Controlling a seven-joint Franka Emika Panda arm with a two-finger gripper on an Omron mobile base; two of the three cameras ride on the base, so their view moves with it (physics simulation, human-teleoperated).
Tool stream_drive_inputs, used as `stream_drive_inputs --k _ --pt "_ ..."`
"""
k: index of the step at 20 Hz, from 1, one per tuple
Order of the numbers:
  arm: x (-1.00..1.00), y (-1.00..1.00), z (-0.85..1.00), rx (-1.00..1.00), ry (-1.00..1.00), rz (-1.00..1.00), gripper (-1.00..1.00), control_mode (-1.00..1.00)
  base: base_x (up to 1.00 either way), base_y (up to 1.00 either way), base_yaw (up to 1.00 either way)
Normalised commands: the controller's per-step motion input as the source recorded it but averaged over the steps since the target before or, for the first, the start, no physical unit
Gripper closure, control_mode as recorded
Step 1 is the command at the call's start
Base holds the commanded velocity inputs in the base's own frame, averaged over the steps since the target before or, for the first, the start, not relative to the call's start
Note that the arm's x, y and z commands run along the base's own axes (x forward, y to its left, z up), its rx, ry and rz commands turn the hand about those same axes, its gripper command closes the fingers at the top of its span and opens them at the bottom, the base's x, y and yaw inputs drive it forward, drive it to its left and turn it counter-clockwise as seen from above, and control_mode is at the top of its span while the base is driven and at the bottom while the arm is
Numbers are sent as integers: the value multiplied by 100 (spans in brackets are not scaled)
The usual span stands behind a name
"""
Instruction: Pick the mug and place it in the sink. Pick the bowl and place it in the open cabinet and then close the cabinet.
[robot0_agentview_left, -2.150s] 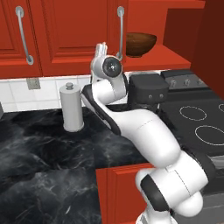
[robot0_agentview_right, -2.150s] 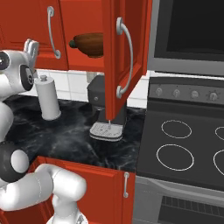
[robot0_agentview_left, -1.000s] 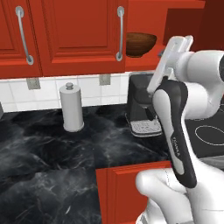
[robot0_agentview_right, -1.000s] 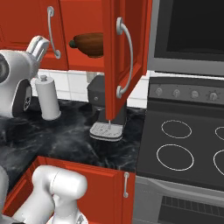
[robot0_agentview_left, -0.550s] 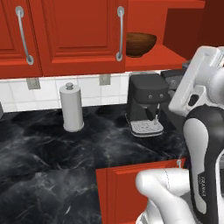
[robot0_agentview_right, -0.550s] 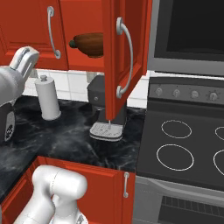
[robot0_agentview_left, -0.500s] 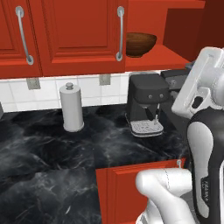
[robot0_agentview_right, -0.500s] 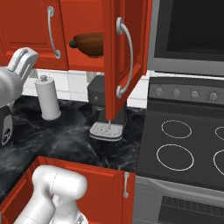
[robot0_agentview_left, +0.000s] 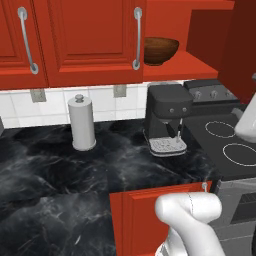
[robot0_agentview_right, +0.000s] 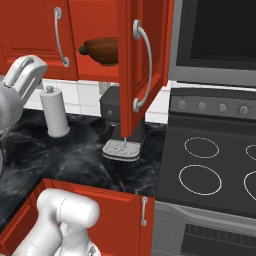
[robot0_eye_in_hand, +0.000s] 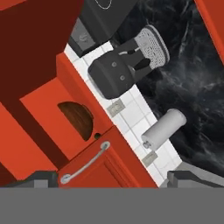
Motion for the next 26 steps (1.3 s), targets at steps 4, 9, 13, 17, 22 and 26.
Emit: stream_drive_inputs --k 4,9,13,17,22,26 --pt "-41 -55 10 7 18 0 -100 -100 0 0 0" --pt "-85 -40 0 5 3 0 -100 -100 0 0 0" --pt "-98 -46 0 7 0 0 -100 -100 0 0 0" --pt "-65 -52 0 11 0 0 -100 -100 0 0 0" --pt "0 -50 0 19 0 2 -100 -100 0 0 0" --pt "27 -56 -3 17 0 8 -100 -100 0 0 0"
